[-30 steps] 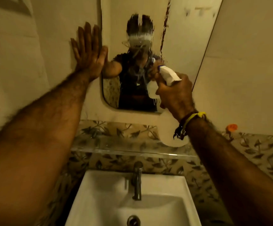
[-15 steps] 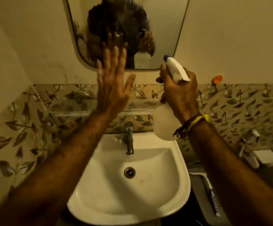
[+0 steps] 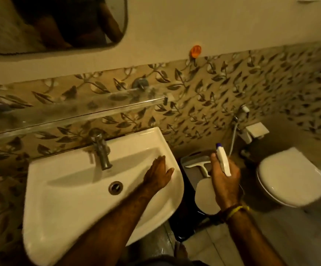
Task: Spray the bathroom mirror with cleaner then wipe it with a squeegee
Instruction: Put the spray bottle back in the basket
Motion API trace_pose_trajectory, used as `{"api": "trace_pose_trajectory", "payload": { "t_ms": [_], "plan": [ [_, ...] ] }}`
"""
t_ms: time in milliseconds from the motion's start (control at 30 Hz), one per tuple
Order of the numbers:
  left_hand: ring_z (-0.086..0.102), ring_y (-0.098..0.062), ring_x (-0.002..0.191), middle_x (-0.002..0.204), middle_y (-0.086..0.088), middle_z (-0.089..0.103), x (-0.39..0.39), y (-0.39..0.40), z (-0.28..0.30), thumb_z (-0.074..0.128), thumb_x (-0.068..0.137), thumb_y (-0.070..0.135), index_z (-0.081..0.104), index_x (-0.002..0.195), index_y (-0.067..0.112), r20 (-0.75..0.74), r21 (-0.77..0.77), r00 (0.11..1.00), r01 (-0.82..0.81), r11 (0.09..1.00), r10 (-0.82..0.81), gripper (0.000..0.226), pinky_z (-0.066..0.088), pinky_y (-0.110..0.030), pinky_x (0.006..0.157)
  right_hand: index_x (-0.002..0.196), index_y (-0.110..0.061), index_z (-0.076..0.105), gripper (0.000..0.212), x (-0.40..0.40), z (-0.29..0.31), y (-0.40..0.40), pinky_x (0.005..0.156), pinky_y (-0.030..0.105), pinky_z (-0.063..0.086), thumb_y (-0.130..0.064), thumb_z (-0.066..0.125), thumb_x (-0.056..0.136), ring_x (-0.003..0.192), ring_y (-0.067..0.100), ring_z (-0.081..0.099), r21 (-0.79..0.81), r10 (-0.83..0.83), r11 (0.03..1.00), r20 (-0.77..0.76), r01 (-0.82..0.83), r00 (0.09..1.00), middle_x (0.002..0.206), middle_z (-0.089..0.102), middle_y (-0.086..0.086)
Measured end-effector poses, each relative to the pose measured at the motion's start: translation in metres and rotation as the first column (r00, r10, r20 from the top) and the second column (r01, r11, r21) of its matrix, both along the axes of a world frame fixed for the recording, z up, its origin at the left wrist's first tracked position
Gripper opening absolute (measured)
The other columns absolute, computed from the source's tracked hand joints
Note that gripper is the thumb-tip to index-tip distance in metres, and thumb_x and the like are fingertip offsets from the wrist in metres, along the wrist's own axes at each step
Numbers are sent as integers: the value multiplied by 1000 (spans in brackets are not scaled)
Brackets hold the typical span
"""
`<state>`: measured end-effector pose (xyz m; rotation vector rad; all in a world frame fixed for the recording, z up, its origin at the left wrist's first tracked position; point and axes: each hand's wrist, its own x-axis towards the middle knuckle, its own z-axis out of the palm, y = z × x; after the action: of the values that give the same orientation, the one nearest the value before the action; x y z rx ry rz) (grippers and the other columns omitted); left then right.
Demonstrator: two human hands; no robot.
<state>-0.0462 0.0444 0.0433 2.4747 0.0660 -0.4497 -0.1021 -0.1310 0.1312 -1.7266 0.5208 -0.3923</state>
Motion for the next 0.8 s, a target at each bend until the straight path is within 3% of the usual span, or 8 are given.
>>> {"api": "trace_pose_trajectory", "payload": {
  "t_ms": [100, 233, 333, 433, 500, 600, 667, 800],
  "plan": [
    [-3, -29, 156, 168, -13, -6, 19, -37, -16, 45, 103, 45, -1, 159, 4, -162, 31, 987, 15, 999, -9, 83, 13, -43, 124, 94, -36, 67, 6, -13, -27, -24, 76, 37, 59, -32, 67, 91, 88, 17, 69, 23, -59, 998, -38, 60, 998, 94, 70, -1],
    [-5, -40, 154, 165, -24, -9, 32, -85, -40, 47, 102, 46, -5, 155, -7, -114, 156, 989, -79, 985, 98, 92, 9, -42, 125, 80, -40, 62, 23, -20, -53, -50, 59, 15, 52, -21, 66, 92, 74, 4, 66, -38, -59, 998, -81, 56, 995, 81, 64, -11],
    [-7, -42, 153, 164, -27, -12, 27, -112, -57, 49, 97, 53, -10, 154, -8, -27, 279, 976, -199, 940, 215, 102, 7, -45, 125, 90, -36, 60, 20, -16, -76, -68, 64, 21, 52, -18, 67, 91, 75, 8, 62, -90, -31, 996, -167, 16, 985, 87, 60, -9],
    [-5, -41, 154, 164, -27, -10, 24, -117, -74, 48, 94, 55, -14, 153, -8, 69, 422, 973, -230, 877, 222, 105, 10, -45, 126, 103, -10, 67, 13, 2, -101, -84, 66, 20, 50, -11, 67, 90, 76, 12, 59, -153, 18, 987, -254, -59, 967, 84, 53, -10],
    [-1, -41, 154, 164, -28, -7, 25, -117, -81, 47, 94, 54, -16, 150, -9, 91, 496, 975, -221, 840, 203, 105, 11, -46, 126, 105, -2, 67, 17, 21, -118, -91, 67, 19, 46, -9, 67, 89, 77, 13, 56, -192, 45, 976, -284, -103, 958, 84, 52, -11],
    [2, -43, 153, 164, -29, -2, 27, -118, -86, 48, 93, 52, -13, 151, -8, 92, 536, 975, -220, 815, 203, 103, 9, -46, 127, 108, 1, 68, 22, 60, -145, -96, 73, 27, 45, -7, 68, 88, 83, 19, 58, -191, 88, 970, -307, -152, 948, 94, 62, 10],
    [3, -44, 153, 164, -28, 0, 26, -117, -87, 51, 93, 48, -7, 154, -8, 111, 526, 974, -227, 819, 199, 101, 6, -47, 126, 105, 3, 68, 21, 87, -164, -95, 72, 27, 44, -9, 69, 87, 77, 14, 56, -152, 113, 975, -299, -164, 948, 93, 63, 16],
    [15, -45, 151, 163, -30, 12, 25, -117, -85, 51, 93, 43, -4, 153, -9, 143, 526, 968, -252, 812, 208, 96, 23, -51, 123, 102, 7, 68, 26, 140, -213, -86, 75, 39, 54, -13, 73, 86, 80, 25, 61, -105, 168, 972, -305, -208, 937, 92, 66, 24]
  ]
}}
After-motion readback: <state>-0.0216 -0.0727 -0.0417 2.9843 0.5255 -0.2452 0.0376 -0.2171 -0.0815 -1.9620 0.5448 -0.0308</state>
